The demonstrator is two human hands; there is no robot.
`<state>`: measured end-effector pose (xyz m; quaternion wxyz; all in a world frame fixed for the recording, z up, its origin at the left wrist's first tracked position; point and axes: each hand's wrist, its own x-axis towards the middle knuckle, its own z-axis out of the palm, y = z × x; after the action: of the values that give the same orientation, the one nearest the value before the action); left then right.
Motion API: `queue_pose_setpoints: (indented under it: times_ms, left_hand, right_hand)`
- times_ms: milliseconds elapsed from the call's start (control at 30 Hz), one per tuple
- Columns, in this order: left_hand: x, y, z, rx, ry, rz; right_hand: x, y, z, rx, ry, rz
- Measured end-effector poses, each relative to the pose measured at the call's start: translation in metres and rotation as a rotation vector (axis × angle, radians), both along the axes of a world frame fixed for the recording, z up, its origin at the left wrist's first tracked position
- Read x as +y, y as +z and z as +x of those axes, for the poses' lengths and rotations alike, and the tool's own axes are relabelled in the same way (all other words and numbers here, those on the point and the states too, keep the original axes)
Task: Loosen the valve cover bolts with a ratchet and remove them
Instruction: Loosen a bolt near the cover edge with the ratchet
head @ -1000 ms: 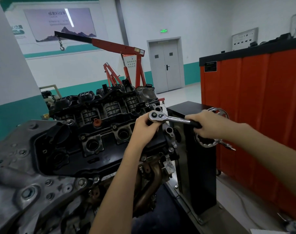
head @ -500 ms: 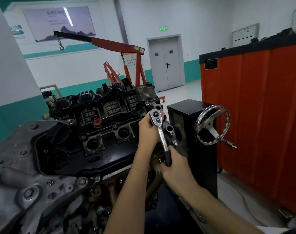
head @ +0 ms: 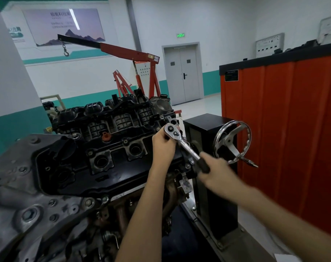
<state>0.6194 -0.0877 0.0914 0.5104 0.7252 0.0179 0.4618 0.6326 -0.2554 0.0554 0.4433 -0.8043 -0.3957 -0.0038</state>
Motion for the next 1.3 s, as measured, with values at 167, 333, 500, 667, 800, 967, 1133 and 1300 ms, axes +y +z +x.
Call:
queue_pose_setpoints:
  times_ms: [167, 333, 500, 667, 800, 967, 1133, 1300]
  left_hand:
    - [0.0, -0.001, 0.006, -0.031, -0.034, -0.047]
    - [0.007, -0.001, 0.001, 0.033, -0.044, 0.03]
    - [0.005, 0.006, -0.003, 0.039, -0.034, 0.084]
    - [0.007, -0.002, -0.004, 0.009, 0.013, 0.022]
    - [-0.002, -0.004, 0.0, -0.044, 0.005, -0.05]
    - [0.002, -0.003, 0.0, -0.013, 0.004, -0.046]
    - [0.005, 0.002, -0.001, 0.055, -0.02, 0.04]
    - [0.005, 0.001, -0.003, 0.041, 0.004, 0.072]
  right_hand:
    - [0.063, -0.031, -0.059, 0.262, -0.046, 0.309]
    - [0.007, -0.005, -0.003, 0.046, 0.037, 0.014]
    - [-0.019, 0.073, 0.078, -0.555, -0.014, -0.476]
    - [-0.009, 0.035, 0.05, -0.43, -0.11, -0.271]
    - [0.022, -0.015, -0.024, 0.106, -0.045, 0.128]
    - [0.059, -0.026, -0.057, 0.255, -0.036, 0.263]
    - [-0.008, 0.013, 0.022, -0.093, 0.022, -0.152]
    - [-0.017, 0.059, 0.066, -0.572, -0.113, -0.424]
